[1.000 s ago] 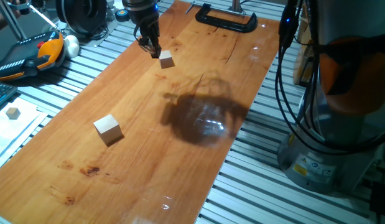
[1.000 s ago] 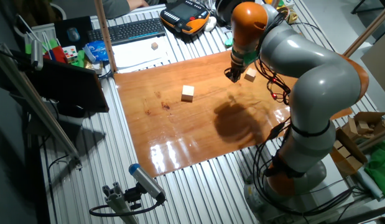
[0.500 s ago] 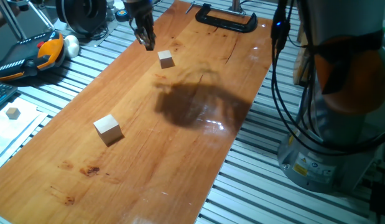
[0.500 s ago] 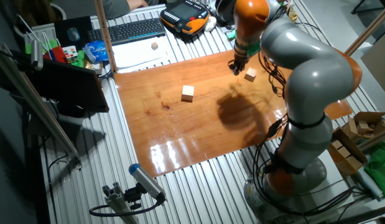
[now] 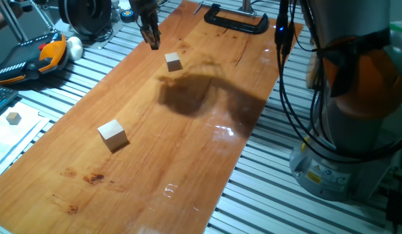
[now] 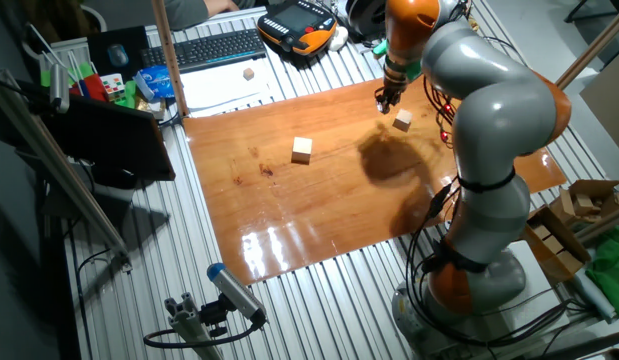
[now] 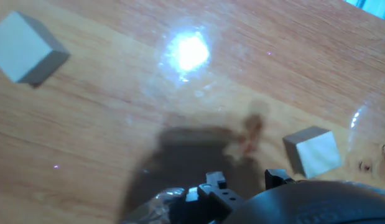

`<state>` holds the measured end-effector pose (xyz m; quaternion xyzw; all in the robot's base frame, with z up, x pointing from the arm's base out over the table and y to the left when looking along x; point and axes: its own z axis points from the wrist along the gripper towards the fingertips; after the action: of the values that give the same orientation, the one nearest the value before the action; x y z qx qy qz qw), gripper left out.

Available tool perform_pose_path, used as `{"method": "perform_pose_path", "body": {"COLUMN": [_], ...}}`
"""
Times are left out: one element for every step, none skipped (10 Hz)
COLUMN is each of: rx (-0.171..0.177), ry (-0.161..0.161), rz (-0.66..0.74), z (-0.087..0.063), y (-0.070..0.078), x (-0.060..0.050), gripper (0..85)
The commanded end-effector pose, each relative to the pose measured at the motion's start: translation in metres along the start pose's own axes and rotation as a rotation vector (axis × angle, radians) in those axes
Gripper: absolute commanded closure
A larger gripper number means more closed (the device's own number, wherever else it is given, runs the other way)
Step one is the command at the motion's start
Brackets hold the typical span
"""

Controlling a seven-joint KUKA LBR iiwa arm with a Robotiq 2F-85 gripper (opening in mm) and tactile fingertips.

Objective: Pick up the small block on the left and move it to the right

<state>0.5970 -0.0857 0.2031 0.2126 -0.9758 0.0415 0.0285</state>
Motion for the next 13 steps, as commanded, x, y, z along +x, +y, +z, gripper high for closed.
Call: {"method": "perform_pose_path", "body": {"rx": [-0.007,-0.018,-0.019,-0.019,-0.026,-0.047,-0.062,-0.057,-0.059,-0.035,-0.008,0.009,0.002], "ry": [0.005,0.007,0.006,0.006,0.005,0.007,0.0,0.001,0.023,0.029,0.02,0.027,0.036], "rz": [0.001,0.002,0.002,0.002,-0.003,-0.003,-0.007,-0.005,-0.002,0.006,0.03,0.043,0.066], "z": [0.005,0.011,0.017,0.023,0.031,0.034,0.035,0.03,0.022,0.019,0.019,0.019,0.019], "y": [-0.006,-0.012,-0.015,-0.018,-0.022,-0.025,-0.025,-0.023,-0.018,-0.012,-0.012,-0.012,-0.012], "x": [-0.001,-0.002,-0.002,-0.003,-0.003,-0.003,-0.004,-0.003,-0.003,-0.002,-0.002,-0.002,-0.002], "gripper": [33.3,30.3,27.7,26.0,25.0,24.3,24.3,24.3,25.3,26.0,25.3,25.0,25.0]}}
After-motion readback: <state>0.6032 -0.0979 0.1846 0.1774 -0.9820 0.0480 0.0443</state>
